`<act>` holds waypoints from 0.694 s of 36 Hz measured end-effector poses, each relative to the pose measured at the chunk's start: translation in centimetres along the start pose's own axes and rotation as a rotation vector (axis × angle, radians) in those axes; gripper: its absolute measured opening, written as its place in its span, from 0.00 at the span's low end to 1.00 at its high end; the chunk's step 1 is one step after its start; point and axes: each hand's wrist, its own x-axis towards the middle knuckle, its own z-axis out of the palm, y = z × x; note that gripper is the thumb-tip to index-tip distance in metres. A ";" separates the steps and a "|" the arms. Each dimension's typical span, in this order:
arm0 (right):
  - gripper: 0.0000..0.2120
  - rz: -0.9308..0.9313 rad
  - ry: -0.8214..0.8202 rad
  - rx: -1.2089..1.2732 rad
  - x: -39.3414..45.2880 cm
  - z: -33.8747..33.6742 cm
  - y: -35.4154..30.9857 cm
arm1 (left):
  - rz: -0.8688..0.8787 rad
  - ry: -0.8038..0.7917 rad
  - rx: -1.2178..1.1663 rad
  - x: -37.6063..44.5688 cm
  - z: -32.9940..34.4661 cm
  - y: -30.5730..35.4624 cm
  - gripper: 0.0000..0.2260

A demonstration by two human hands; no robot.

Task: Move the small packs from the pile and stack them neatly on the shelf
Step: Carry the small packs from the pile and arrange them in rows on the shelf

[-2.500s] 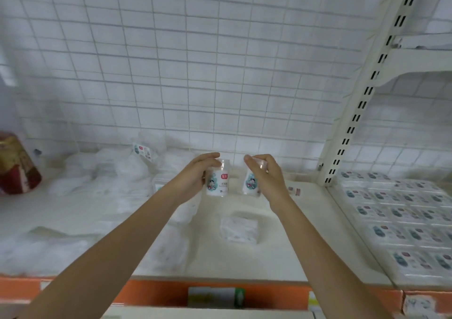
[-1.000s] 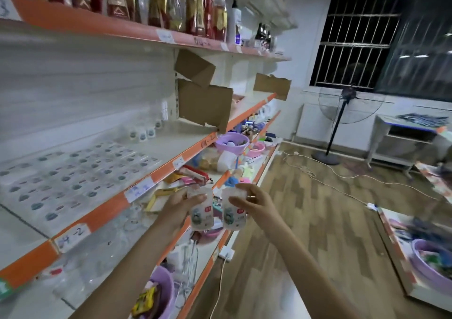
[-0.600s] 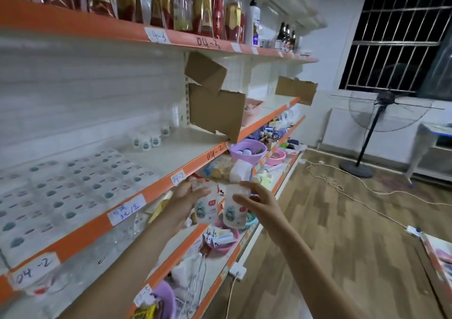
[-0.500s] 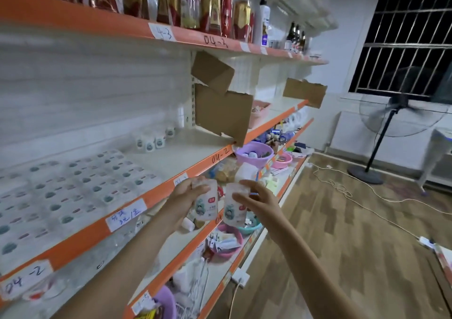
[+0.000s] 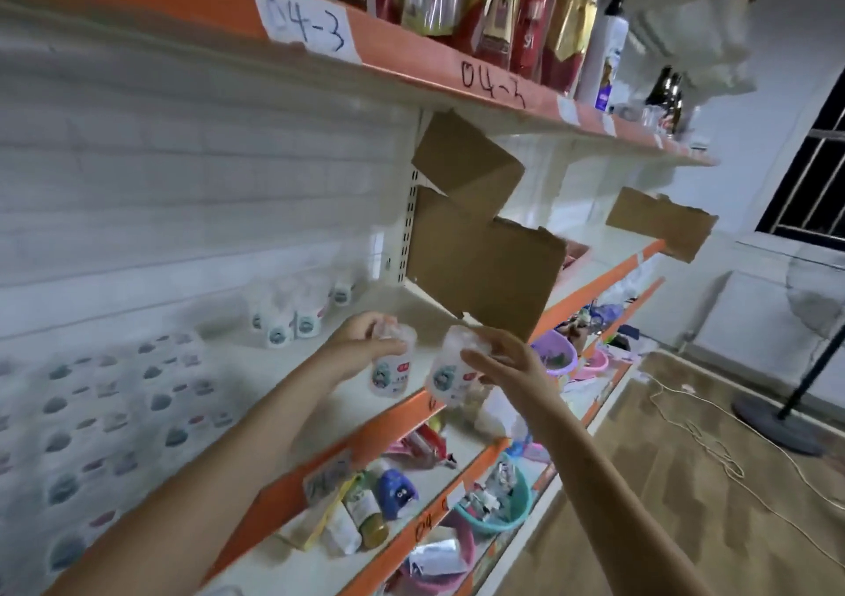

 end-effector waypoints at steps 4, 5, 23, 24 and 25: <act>0.17 0.019 -0.051 0.012 5.0 0.7 1.3 | 0.007 0.041 0.250 3.9 -1.1 -0.9 0.23; 0.19 0.020 -0.061 0.006 6.4 1.0 1.6 | 0.016 0.047 0.317 5.0 -1.5 -0.9 0.23; 0.15 0.089 -0.451 0.171 24.8 8.0 5.5 | -0.105 0.344 0.718 15.0 -6.7 -2.6 0.22; 0.17 0.083 -0.465 0.150 25.3 8.4 6.0 | -0.118 0.351 0.730 14.9 -6.7 -2.8 0.21; 0.19 0.071 -0.472 0.129 25.8 8.8 6.5 | -0.125 0.356 0.750 14.9 -6.6 -3.0 0.21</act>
